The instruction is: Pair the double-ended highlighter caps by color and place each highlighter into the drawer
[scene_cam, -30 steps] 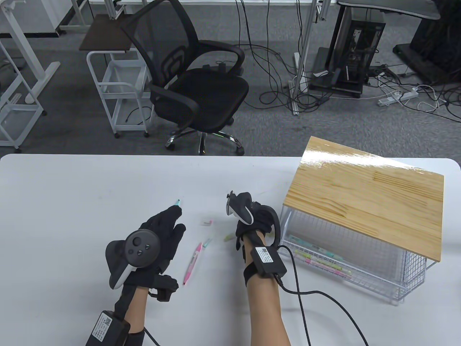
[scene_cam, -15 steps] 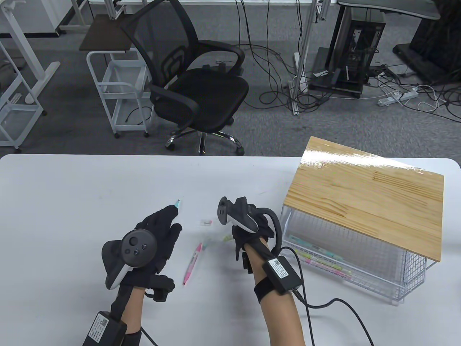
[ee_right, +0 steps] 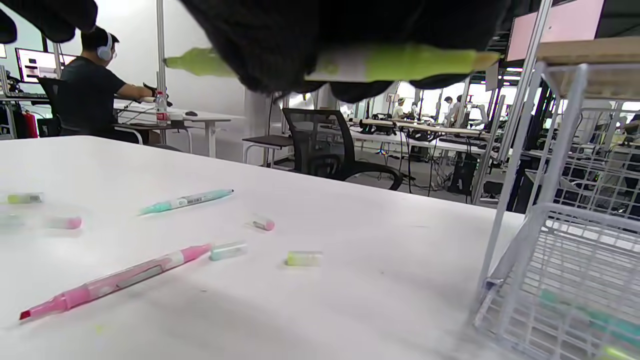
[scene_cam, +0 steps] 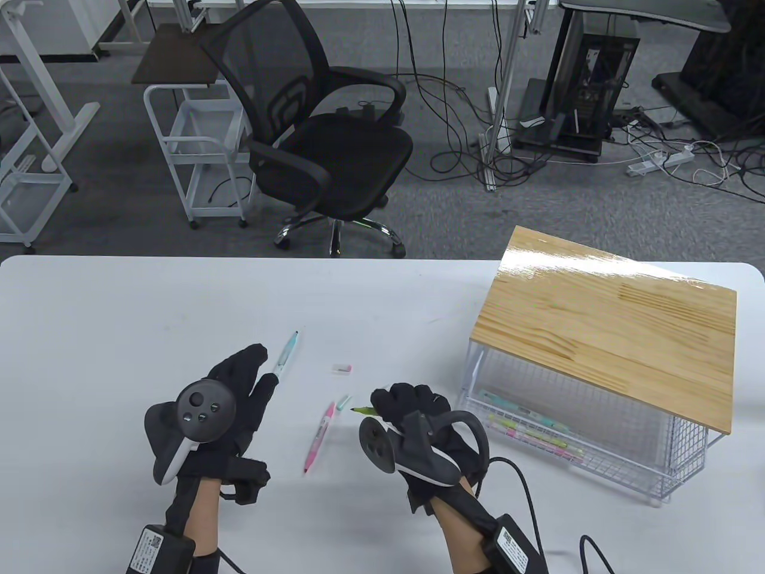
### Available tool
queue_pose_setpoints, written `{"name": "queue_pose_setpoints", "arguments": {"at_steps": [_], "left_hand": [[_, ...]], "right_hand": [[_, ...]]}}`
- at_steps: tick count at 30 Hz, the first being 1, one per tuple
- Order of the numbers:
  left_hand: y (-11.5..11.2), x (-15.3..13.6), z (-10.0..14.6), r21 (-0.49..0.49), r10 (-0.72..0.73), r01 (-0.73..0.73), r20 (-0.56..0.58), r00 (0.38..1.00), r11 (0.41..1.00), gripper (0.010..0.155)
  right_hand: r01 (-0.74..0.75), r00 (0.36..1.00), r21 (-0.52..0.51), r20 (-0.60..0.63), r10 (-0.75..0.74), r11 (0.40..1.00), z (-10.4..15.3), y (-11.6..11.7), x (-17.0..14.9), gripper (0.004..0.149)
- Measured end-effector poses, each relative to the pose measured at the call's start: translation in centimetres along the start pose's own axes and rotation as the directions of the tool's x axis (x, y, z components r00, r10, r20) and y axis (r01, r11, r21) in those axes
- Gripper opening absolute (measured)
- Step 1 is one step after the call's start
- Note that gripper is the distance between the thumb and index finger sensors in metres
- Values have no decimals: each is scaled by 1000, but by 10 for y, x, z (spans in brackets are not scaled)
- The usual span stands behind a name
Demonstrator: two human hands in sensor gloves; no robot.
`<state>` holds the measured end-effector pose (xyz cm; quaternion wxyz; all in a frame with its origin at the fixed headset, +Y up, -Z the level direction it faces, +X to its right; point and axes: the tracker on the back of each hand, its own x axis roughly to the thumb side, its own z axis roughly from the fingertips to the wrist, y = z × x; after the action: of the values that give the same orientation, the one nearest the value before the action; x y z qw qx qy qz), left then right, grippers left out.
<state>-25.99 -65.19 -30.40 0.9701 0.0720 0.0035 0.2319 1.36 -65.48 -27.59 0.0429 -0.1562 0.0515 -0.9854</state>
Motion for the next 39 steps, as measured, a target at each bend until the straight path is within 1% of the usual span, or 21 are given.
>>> {"name": "queue_pose_setpoints", "arguments": {"at_steps": [1, 4, 6, 8, 10, 13, 16, 18, 21, 23, 26, 28, 30, 33, 34, 36, 39], "left_hand": [[0, -2, 0, -3, -3, 3, -7, 1000, 1000, 59], [-3, -8, -2, -14, -24, 23, -33, 999, 1000, 60], [-4, -13, -4, -21, -40, 39, -58, 998, 999, 60], [-6, -19, -6, -29, -49, 47, -87, 995, 998, 60], [-9, -29, -8, -48, -66, 60, -129, 990, 997, 61], [-14, -47, -14, -99, -110, 90, -219, 970, 991, 64], [-19, -67, -23, -172, -192, 140, -340, 920, 975, 66], [-25, -80, -30, -215, -239, 163, -401, 884, 963, 68], [-39, -103, -44, -320, -340, 200, -480, 809, 926, 68], [-48, -118, -53, -378, -375, 184, -529, 761, 907, 68], [-59, -135, -64, -432, -402, 149, -585, 705, 889, 71], [-64, -144, -71, -478, -437, 135, -605, 666, 868, 76], [-67, -150, -75, -512, -461, 124, -609, 646, 850, 79], [-72, -156, -80, -564, -482, 83, -610, 629, 822, 80], [-72, -157, -81, -565, -495, 98, -611, 617, 819, 80], [-73, -160, -84, -561, -503, 119, -604, 618, 819, 79], [-77, -165, -87, -605, -527, 86, -603, 599, 791, 78]], "right_hand": [[-2, 1000, 5, 2, 2, 1000, 2, 1, -1, 53], [23, 999, -46, 27, -22, 999, 6, 4, -1, 53], [20, 999, -32, 26, -19, 999, 5, 3, -3, 53], [35, 999, -53, 39, -33, 998, 4, 2, -5, 53], [63, 997, -55, 51, -60, 996, 2, 1, -7, 53], [86, 995, -47, 59, -83, 995, 1, 1, -11, 53], [68, 996, -64, 66, -63, 996, 2, -1, -15, 53], [83, 995, -66, 66, -79, 994, 2, -2, -18, 53], [120, 990, -32, 76, -117, 992, 1, -3, -23, 52], [129, 989, -44, 75, -125, 991, 1, -4, -24, 53], [116, 991, -42, 73, -112, 992, 2, -4, -25, 52], [113, 991, -46, 72, -110, 993, 2, -5, -25, 53], [119, 991, -46, 70, -115, 992, 1, -5, -25, 52], [120, 991, -44, 66, -117, 992, 0, -3, -27, 53], [117, 992, -44, 62, -114, 992, 0, -3, -28, 52], [113, 992, -41, 52, -111, 993, -1, -1, -31, 52], [112, 993, -37, 38, -111, 993, -1, 1, -36, 52]]}}
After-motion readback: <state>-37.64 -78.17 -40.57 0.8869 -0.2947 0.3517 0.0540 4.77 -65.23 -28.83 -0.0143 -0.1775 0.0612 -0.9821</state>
